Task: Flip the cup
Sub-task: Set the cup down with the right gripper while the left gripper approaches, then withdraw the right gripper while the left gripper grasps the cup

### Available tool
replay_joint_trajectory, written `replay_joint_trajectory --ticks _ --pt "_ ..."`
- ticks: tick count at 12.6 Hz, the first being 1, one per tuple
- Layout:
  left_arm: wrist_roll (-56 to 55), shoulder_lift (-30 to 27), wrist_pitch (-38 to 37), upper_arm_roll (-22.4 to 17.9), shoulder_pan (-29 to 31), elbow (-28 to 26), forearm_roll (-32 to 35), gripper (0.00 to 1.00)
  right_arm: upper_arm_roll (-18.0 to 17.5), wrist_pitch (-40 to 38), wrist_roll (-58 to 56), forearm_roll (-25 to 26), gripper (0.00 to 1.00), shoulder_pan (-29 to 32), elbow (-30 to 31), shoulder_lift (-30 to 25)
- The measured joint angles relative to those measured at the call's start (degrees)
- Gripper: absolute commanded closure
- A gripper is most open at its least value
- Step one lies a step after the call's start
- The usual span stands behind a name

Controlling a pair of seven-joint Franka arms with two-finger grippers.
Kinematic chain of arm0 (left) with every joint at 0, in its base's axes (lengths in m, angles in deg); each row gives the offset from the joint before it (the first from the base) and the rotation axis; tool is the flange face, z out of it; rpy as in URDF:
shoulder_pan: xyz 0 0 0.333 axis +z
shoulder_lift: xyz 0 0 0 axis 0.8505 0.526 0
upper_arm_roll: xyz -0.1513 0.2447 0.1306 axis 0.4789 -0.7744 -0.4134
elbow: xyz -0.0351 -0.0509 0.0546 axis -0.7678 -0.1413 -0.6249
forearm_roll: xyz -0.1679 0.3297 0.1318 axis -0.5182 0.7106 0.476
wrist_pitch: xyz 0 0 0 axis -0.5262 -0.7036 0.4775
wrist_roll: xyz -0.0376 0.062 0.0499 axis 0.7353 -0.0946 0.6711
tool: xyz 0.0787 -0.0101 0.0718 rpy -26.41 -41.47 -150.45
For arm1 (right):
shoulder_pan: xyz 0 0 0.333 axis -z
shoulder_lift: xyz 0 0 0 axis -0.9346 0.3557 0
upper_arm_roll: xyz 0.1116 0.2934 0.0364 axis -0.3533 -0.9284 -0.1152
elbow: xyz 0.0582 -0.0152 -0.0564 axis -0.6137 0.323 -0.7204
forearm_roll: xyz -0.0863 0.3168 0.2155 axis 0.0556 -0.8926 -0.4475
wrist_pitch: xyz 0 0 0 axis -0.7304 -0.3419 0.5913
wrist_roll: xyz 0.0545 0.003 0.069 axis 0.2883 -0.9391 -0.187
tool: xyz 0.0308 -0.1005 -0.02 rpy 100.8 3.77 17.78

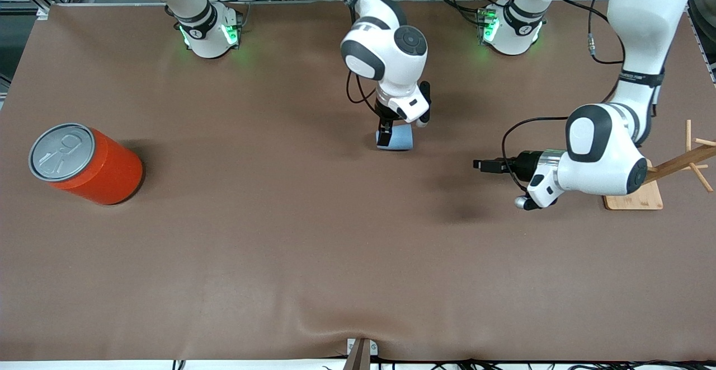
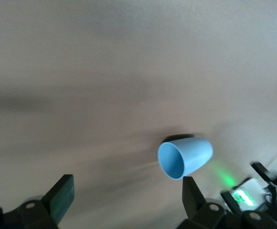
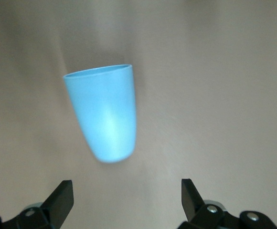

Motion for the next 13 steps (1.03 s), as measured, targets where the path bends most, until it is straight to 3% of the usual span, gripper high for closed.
replay_joint_trajectory --ticks 3,6,11,13 --pt "0.1 0.0 7.7 3.2 -0.6 -4.8 -7.8 0.0 0.3 -11.7 -4.3 -5.2 0.0 6.6 -1.0 -8.5" --pt "0.1 0.8 12.4 5.3 -1.5 -7.9 -13.5 0.0 0.6 -18.6 -6.0 -7.6 0.0 17.8 -0.7 -15.0" --pt "9.4 4.7 13.5 5.6 -2.6 -8.5 -25.9 0.07 1.2 -18.5 -9.5 -8.6 0.0 42.9 0.2 -15.1" --pt "13.6 6.5 14.2 5.6 -3.2 -8.5 -30.2 0.1 1.1 -18.2 -11.6 -11.6 0.0 54.1 0.1 -15.3"
